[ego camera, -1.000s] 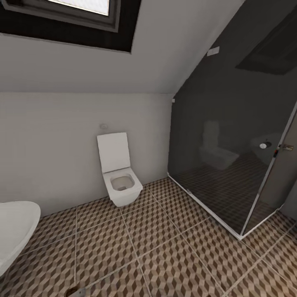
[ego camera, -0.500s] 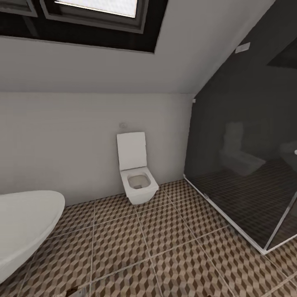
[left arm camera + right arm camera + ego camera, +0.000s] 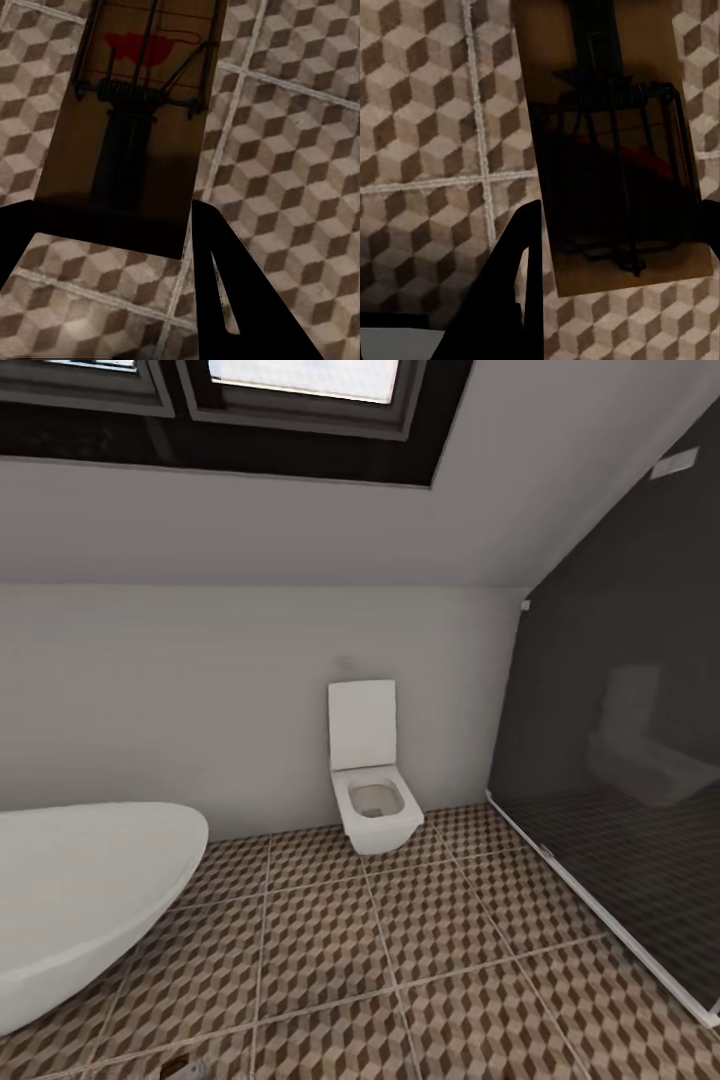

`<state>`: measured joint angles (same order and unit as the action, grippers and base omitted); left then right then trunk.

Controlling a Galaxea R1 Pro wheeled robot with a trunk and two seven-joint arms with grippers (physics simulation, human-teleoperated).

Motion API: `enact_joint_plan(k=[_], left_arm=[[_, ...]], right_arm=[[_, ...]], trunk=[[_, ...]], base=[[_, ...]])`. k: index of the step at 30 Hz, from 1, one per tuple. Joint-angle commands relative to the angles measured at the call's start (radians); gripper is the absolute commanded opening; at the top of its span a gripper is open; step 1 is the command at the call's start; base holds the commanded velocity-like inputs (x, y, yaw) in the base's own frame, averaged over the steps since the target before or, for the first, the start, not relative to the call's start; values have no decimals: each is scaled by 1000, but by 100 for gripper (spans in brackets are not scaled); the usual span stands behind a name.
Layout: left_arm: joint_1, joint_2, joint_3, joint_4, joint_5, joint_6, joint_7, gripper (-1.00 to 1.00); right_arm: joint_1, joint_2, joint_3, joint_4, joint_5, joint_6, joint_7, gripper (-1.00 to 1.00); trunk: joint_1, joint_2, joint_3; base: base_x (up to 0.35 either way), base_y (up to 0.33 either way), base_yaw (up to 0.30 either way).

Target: Take the four mousetraps from the cabinet in the bathroom and place them on the bathroom floor. Make sure all four end up on the same floor surface, and ensure that at least two of them are either under or directly next to the same bathroom sink.

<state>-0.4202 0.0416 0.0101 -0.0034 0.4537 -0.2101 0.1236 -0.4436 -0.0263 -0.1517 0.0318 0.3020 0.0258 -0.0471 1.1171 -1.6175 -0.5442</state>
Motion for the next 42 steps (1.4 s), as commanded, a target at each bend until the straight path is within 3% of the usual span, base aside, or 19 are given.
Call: enact_joint_plan(k=[1,24,42], left_arm=[[-1,0,1,0,-3,-2,2,-100],[-1,-5,1,0,-7,-3,-6,-100],[-1,-35,0,0,-5,-3,-4,-100]], right_arm=[[-1,2,-8,2,8,1,0,-100],[-1,1,-8,2,6,4,-14,-100],[-1,0,-8,2,6,6,-14,-100]], trunk=[[0,-1,-1],[0,-1,-1],[0,-1,-1]], base=[[0,0,284],[0,0,283],[0,0,115]])
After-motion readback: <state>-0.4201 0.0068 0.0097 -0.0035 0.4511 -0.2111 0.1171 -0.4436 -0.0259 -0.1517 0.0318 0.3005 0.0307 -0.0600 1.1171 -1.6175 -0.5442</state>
